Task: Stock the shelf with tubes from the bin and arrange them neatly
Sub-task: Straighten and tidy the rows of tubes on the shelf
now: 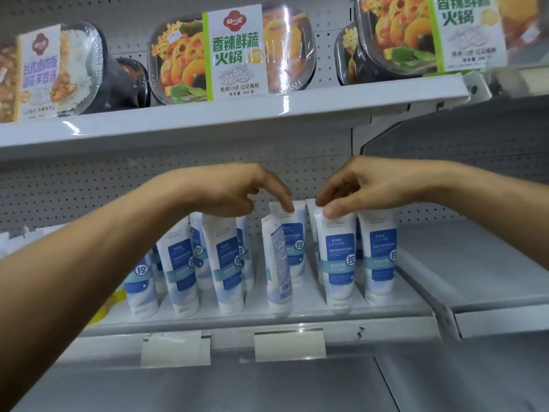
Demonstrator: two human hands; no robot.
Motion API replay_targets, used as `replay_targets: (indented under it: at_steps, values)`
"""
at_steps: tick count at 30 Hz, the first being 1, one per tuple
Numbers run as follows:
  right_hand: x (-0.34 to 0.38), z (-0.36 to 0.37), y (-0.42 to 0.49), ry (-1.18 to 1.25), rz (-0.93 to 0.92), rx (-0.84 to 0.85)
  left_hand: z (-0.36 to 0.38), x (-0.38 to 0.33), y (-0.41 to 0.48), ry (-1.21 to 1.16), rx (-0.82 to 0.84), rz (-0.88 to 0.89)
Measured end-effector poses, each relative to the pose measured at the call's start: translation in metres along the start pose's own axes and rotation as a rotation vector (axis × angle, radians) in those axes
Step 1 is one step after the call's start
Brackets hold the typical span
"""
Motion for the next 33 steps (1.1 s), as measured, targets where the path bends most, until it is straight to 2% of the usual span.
replay_targets:
  at_steps: [2, 4, 12, 17, 33]
  values:
    - [0.004, 0.005, -0.001, -0.013, 0.028, 0.059, 0.005, -0.003, 0.000, 0.073, 0.112, -0.023]
    - [0.005, 0.010, -0.001, -0.035, 0.033, 0.070, 0.009, -0.005, 0.004, 0.070, 0.135, -0.017]
    - [0.007, 0.017, 0.000, -0.091, 0.034, 0.059, 0.028, -0.011, 0.017, -0.004, -0.031, -0.068]
    - [0.006, 0.019, 0.000, -0.095, 0.035, 0.046, 0.035, -0.012, 0.018, -0.099, -0.077, -0.095]
    - [0.004, 0.020, 0.001, -0.087, 0.054, 0.045, 0.036, -0.018, 0.021, -0.185, -0.057, -0.126]
Point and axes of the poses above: each hand's wrist, its own y-axis towards the middle knuckle, its own z-axis out of the palm, x = y × z, the point moved 1 cm from there along y, towards the middle knuckle, and after that the axes turned 4 degrees about -y, right-handed, at the moved point
